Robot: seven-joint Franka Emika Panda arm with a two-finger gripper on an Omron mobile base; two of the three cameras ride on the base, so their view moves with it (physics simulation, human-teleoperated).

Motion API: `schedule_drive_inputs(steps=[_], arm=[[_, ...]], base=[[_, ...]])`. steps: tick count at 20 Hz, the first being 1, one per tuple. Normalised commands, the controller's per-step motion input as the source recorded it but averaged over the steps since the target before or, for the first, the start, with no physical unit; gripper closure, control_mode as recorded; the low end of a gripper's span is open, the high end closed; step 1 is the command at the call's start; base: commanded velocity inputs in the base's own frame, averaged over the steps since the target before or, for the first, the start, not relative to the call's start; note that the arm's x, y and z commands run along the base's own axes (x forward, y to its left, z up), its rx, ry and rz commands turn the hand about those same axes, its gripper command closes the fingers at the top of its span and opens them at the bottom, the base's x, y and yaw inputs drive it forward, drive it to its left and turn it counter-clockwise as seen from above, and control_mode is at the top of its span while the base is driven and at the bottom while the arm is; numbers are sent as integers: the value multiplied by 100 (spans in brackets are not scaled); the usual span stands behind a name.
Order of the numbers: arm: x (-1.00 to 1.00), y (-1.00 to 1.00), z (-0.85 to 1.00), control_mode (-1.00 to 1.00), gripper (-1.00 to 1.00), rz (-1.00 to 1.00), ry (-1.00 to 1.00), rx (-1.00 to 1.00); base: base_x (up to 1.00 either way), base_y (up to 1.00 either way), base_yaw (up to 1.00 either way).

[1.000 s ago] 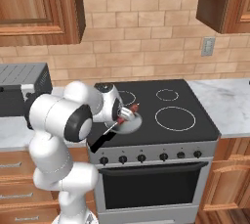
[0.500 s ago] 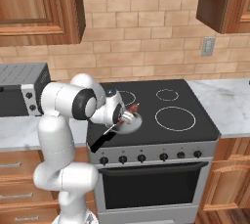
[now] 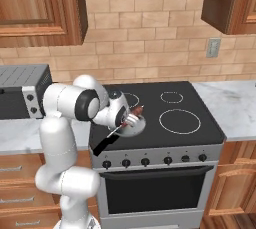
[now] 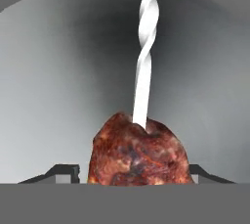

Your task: Place the cold items (peach and lemon wedge) from the fridge in one tupperware on the dining counter. Place the warm items (kebab skewer and hot dog) in the stove area in another tupperware.

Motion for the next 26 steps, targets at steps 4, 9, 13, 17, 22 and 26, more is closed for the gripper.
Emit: schedule_drive_inputs(steps=[4, 9, 13, 17, 22, 26], arm=[[5, 8, 12, -100, 100, 5, -2, 11], [3, 14, 48, -100, 100, 1, 3, 10], [-38, -8, 91, -100, 100, -4, 0, 11], [-74, -11, 100, -100, 100, -10, -2, 11], [-98, -15, 100, -100, 100, -2, 13, 13], [-100, 0, 100, -100, 100, 0, 32, 0]], base=[[0, 0, 0], [0, 0, 0], [0, 0, 0], [0, 0, 0], [0, 0, 0], [0, 0, 0]])
